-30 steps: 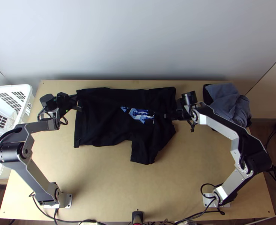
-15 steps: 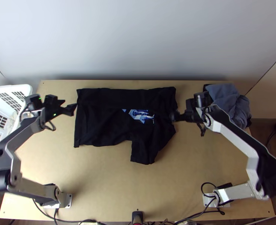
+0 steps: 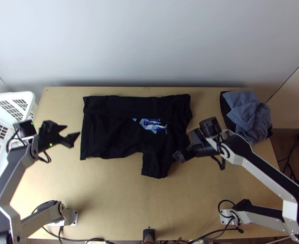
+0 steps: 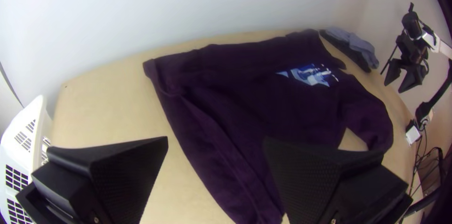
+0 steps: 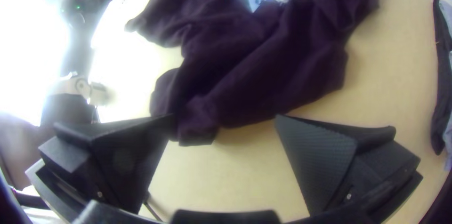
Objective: Fold the t-shirt
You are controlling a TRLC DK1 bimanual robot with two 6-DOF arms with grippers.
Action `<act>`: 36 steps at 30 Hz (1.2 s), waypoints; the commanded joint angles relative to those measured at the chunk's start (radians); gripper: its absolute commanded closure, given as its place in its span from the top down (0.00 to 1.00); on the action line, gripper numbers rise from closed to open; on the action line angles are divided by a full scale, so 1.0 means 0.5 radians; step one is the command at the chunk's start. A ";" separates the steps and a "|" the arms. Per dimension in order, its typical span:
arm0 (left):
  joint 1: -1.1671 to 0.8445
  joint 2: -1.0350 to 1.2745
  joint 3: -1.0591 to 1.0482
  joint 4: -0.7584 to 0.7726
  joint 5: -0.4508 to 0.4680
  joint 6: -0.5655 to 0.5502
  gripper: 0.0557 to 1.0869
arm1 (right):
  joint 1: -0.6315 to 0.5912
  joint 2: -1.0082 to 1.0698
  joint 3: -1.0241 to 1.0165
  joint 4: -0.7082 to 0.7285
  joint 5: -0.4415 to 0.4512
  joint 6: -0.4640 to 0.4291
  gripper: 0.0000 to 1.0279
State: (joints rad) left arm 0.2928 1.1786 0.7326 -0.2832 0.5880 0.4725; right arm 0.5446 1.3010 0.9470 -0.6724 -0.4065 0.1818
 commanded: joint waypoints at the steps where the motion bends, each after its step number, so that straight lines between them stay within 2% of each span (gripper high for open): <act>1: -0.171 -0.345 -0.260 -0.265 0.014 0.172 0.95 | 0.252 -0.071 -0.044 -0.208 -0.098 -0.020 0.96; 4: -0.230 -0.406 -0.263 -0.575 0.014 0.307 0.95 | 0.307 -0.086 -0.053 -0.309 -0.111 -0.060 0.96; 10: -0.242 -0.461 -0.315 -0.842 -0.001 0.549 0.95 | 0.347 -0.111 -0.084 -0.330 -0.178 -0.063 0.96; 16: -0.227 -0.406 -0.364 -0.667 -0.050 0.537 0.95 | 0.423 -0.071 -0.112 -0.306 -0.181 -0.041 0.96; 20: -0.220 -0.332 -0.422 -0.428 -0.075 0.436 0.95 | 0.448 0.009 -0.118 -0.149 -0.181 0.066 0.96; 25: -0.239 -0.311 -0.434 -0.326 -0.078 0.353 0.95 | 0.466 0.125 -0.130 0.111 -0.178 0.216 0.96; 30: -0.266 -0.259 -0.462 -0.130 -0.084 0.230 0.95 | 0.525 0.325 -0.127 0.237 -0.147 0.229 0.94; 36: -0.270 -0.249 -0.459 -0.118 -0.130 0.230 0.95 | 0.583 0.435 -0.136 0.249 -0.101 0.244 0.94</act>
State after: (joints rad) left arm 0.1627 1.0424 0.5087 -0.3771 0.5411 0.6067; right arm 0.8070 1.4490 0.8845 -0.5831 -0.4820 0.2844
